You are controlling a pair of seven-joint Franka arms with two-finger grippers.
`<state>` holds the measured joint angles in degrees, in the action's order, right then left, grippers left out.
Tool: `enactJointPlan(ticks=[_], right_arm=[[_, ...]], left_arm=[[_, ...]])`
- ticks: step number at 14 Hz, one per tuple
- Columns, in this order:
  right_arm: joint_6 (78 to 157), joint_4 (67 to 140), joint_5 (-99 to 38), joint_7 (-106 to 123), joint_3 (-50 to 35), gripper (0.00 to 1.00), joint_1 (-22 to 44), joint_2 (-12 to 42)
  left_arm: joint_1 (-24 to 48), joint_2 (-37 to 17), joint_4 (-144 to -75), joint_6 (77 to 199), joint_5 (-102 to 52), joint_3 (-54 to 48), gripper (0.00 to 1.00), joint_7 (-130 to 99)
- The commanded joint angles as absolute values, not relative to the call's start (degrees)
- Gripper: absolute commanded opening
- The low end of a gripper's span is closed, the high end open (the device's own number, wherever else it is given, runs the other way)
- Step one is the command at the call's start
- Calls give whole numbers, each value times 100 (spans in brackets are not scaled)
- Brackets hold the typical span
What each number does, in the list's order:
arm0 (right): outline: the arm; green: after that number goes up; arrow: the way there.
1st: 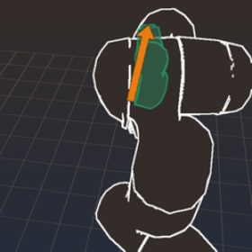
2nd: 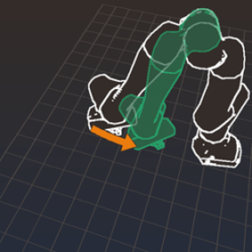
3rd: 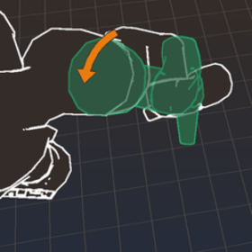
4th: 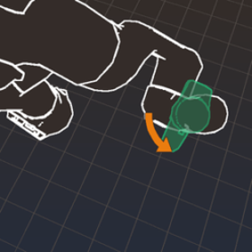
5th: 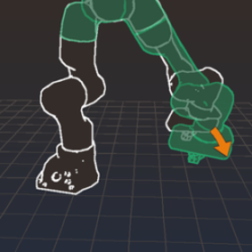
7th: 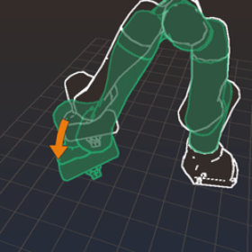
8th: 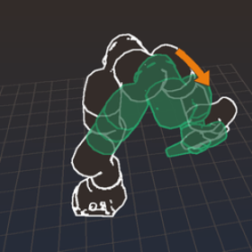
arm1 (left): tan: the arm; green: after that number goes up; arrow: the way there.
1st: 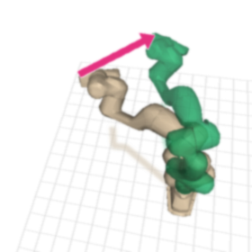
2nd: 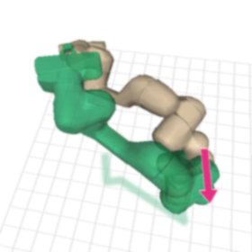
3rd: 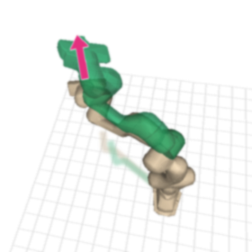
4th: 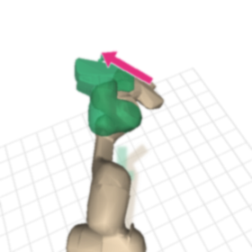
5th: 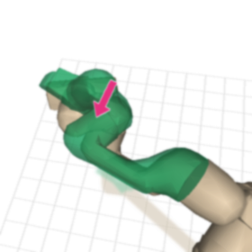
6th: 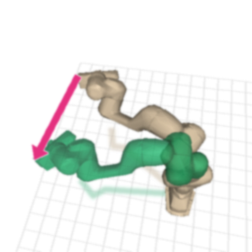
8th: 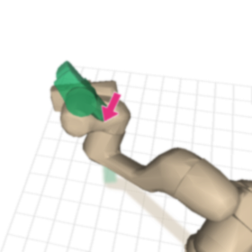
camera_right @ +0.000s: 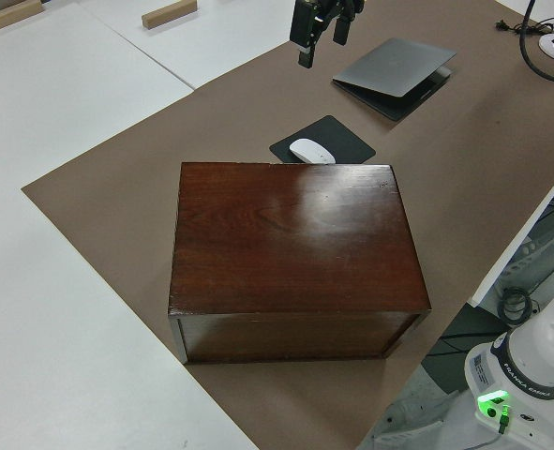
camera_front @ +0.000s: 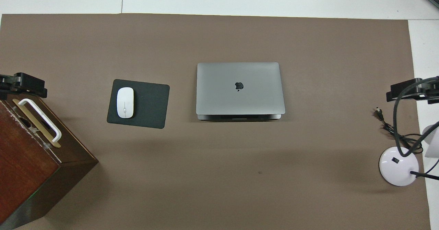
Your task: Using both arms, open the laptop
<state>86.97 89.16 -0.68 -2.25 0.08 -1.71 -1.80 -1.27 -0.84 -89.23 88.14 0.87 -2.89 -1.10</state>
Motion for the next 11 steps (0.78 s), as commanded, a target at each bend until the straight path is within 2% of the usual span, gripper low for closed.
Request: enactJointPlan(ticks=[1,2,4,6,11], right_arm=[[8789,9062,-9,-70,9,100,-202,-316],[8789,9062,-9,-79,9,100,-202,-316],[8789,9070,-9,-79,9,100,-202,-316],[8780,9070,-9,-79,9,100,-202,-316],[8754,9070,-9,-97,9,100,-193,-325]], left_arm=[[-105,79,-9158,8895,149,-290,60,-193],[-105,88,-9158,8886,149,-299,44,-202],[-105,123,-9228,8886,149,-308,19,-464],[-105,158,-9272,8877,149,-325,1,-658],[-123,184,-9334,8763,141,-334,0,-721]])
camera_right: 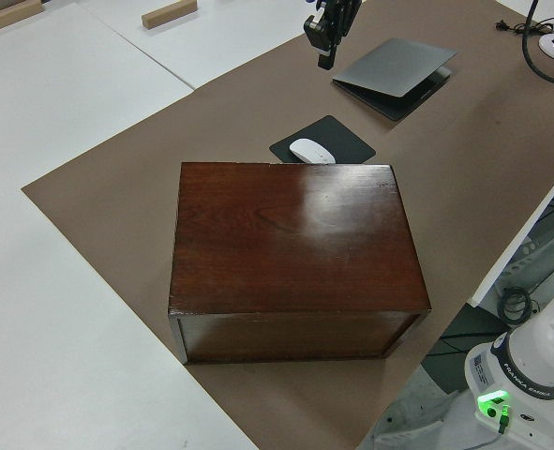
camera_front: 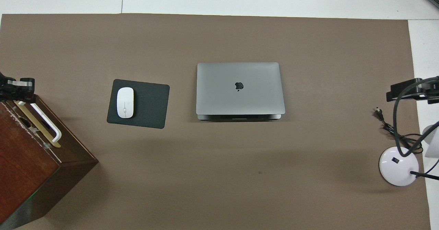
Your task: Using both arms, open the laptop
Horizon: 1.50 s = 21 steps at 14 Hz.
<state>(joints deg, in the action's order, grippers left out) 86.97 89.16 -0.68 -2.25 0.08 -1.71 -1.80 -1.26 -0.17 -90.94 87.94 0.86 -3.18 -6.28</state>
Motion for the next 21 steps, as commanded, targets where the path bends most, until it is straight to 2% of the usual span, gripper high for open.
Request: enactJointPlan(ticks=[1,11,15,21], right_arm=[[8754,9079,-9,-97,9,100,-193,-325],[8666,9088,0,-79,9,100,-193,-334],[8604,9105,0,-97,-9,100,-176,-360],[8622,9167,-17,26,-70,100,-79,-378]], left_arm=[[-123,219,-9377,8728,141,-334,0,-721],[-202,755,-10484,9105,-913,-273,0,-2423],[-220,1089,-11231,9789,-1545,-281,0,-3855],[-159,1388,-11926,10668,-2310,-281,0,-5463]])
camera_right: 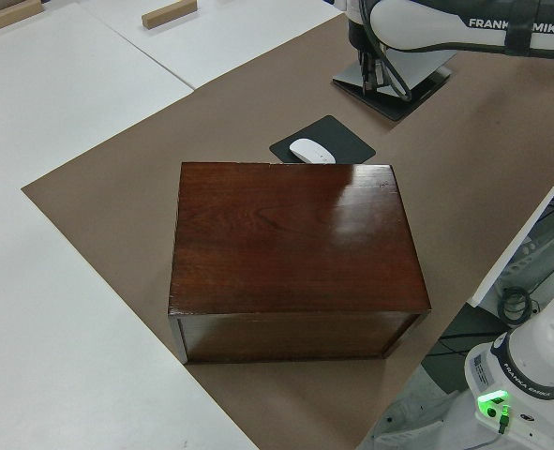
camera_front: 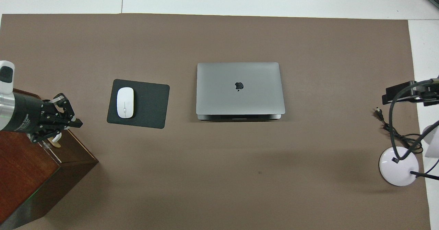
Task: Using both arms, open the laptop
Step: 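Move the left gripper toward the laptop while the right gripper approaches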
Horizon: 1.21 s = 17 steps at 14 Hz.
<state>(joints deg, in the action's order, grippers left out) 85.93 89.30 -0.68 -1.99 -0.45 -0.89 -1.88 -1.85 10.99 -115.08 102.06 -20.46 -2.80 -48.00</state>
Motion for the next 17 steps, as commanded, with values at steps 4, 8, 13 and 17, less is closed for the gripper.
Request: enactJointPlan(ticks=[4,8,13,17], right_arm=[[8657,9456,-88,62,-79,100,122,-545],[8675,9510,-105,35,-88,100,280,-580],[8684,9667,-114,53,-97,100,676,-668],[8753,9843,-132,97,-105,100,1019,-755]], left_arm=[[-123,1599,-12347,11021,-2768,-290,0,-5975],[-114,1635,-12419,11161,-2944,-307,0,-6615],[105,1950,-13058,11756,-3486,-325,0,-7144],[394,2145,-13631,12937,-4192,-334,0,-8376]])
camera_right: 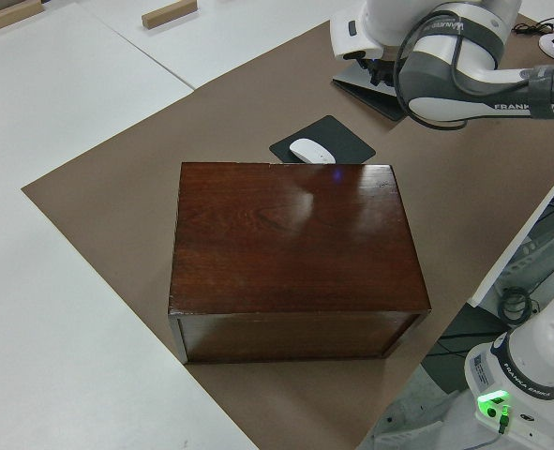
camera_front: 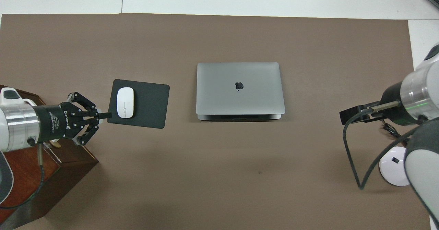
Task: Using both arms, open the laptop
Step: 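Move the left gripper toward the laptop while the right gripper approaches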
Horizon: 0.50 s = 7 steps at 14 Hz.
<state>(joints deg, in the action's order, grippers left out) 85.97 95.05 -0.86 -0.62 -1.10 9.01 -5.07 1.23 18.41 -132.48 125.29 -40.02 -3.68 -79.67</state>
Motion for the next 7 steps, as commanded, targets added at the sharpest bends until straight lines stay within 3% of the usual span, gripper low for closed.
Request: enactJointPlan(ticks=[1,7], right_arm=[[8824,9948,-132,114,-105,100,1124,-808],[9351,10695,-132,650,-114,100,1388,-1125]], left_arm=[[404,2145,-13780,13103,-4410,-334,0,-8402],[904,2066,-14799,14253,-6410,-343,0,-8411]])
